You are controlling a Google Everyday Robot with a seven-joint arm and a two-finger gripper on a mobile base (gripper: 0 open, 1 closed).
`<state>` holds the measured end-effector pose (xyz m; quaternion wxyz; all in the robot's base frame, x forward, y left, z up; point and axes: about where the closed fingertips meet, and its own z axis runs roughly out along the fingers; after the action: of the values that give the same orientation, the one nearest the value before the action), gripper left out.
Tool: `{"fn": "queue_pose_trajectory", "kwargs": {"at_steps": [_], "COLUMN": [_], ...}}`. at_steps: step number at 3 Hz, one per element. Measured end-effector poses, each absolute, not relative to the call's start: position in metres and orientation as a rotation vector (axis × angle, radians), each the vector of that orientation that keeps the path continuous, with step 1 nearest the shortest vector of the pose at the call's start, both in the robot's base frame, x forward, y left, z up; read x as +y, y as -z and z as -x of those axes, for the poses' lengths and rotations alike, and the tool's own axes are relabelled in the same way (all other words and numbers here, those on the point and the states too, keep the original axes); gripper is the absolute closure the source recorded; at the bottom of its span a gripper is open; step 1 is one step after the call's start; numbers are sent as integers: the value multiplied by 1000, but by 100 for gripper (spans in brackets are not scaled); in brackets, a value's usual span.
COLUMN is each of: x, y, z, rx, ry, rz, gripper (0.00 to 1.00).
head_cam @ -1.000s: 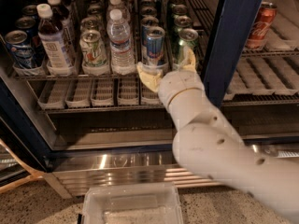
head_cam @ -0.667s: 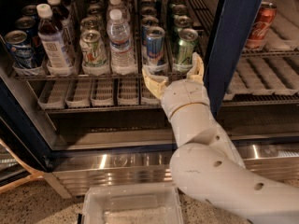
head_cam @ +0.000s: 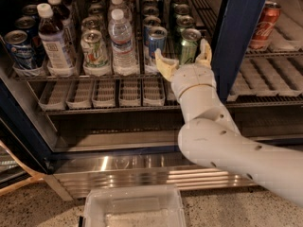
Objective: Pick green can from top shelf of fridge
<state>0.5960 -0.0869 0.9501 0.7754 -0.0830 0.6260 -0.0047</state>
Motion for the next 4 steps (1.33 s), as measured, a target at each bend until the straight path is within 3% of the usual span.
{"fn": "queue_pose_trajectory", "kwargs": {"at_steps": [2,4], "x": [-124,-127], "y": [-949,-950], "z": [-658,-659], "rx": [1401,1404], "ry": [37,47], "rz": [151,137], "gripper": [28,33]}}
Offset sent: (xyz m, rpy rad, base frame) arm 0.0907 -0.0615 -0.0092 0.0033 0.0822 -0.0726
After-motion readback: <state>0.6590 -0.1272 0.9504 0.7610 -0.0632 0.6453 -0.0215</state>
